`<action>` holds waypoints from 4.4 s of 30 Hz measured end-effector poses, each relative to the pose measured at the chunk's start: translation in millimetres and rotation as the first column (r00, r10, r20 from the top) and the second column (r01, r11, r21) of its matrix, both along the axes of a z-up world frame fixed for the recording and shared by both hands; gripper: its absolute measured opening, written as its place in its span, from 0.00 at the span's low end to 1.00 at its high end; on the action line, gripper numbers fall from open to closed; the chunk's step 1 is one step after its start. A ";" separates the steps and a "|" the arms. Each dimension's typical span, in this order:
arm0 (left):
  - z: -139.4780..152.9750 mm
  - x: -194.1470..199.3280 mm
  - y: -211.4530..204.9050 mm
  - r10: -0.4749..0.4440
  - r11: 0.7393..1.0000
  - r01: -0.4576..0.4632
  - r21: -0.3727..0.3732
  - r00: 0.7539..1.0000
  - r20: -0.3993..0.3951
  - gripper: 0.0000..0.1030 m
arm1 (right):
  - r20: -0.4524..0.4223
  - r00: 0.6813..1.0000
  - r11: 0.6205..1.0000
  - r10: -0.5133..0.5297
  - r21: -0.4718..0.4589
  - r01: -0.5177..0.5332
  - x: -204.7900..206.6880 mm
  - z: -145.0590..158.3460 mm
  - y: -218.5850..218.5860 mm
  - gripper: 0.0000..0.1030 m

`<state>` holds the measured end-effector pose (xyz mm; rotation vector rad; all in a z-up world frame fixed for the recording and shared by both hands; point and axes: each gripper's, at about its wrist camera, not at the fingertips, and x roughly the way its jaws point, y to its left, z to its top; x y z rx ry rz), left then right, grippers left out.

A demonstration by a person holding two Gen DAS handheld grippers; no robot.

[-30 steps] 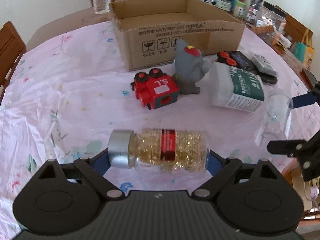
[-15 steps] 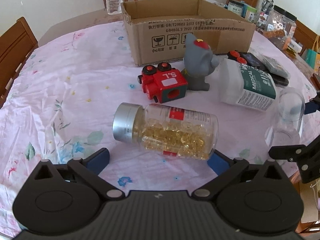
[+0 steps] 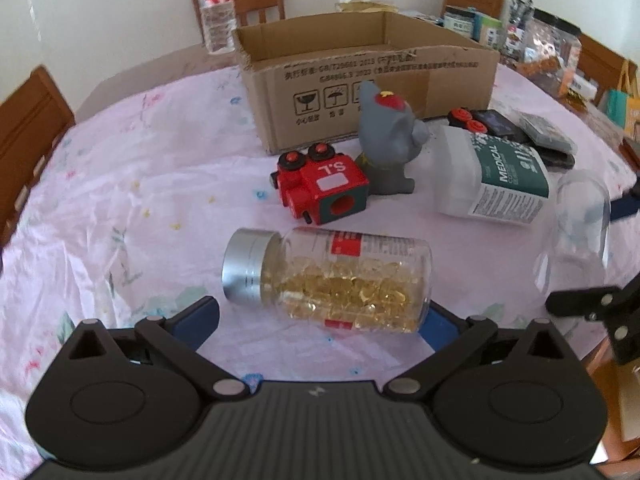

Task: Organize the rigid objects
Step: 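Lift the capsule bottle and clear jar and carry both toward the cardboard box, then release the capsule bottle with the left gripper while the right gripper drops the jar into the box, then move both grippers back toward the red toy train and white swab tub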

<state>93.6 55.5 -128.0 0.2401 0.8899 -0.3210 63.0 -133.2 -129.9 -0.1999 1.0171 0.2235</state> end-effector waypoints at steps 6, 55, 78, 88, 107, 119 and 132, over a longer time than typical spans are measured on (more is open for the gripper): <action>5.9 1.5 -4.4 -0.044 0.999 0.044 0.003 0.999 0.025 0.99 | 0.020 0.999 0.999 0.027 -0.028 -0.026 0.3 9.8 4.5 1.00; 120.8 72.4 1.5 -0.170 0.984 0.172 -0.049 0.984 0.051 0.90 | 0.133 0.988 0.996 0.083 -0.031 -0.079 79.5 123.3 -7.7 0.90; 109.2 203.7 -78.8 -0.008 0.999 0.005 0.047 0.998 0.060 0.90 | 0.168 0.960 0.973 0.222 0.031 -0.230 188.8 123.5 -61.5 0.90; 89.1 250.5 -94.1 0.072 0.995 -0.079 0.063 0.991 0.109 0.91 | 0.156 0.962 0.973 0.225 0.022 -0.231 204.5 120.9 -62.7 0.90; 112.6 190.4 -44.2 0.192 0.981 -0.188 -0.039 0.972 0.138 0.97 | 0.128 0.963 0.971 0.236 0.004 -0.238 246.5 110.0 -45.9 0.90; 107.6 130.2 -12.7 0.343 0.939 -0.339 -0.055 0.929 0.135 0.98 | 0.163 0.969 0.982 0.184 0.002 -0.187 298.8 110.3 -36.8 1.00; 94.9 100.4 -9.2 0.373 0.928 -0.372 -0.027 0.924 0.089 0.99 | 0.164 0.971 0.985 0.175 -0.023 -0.174 256.1 115.4 -30.3 1.00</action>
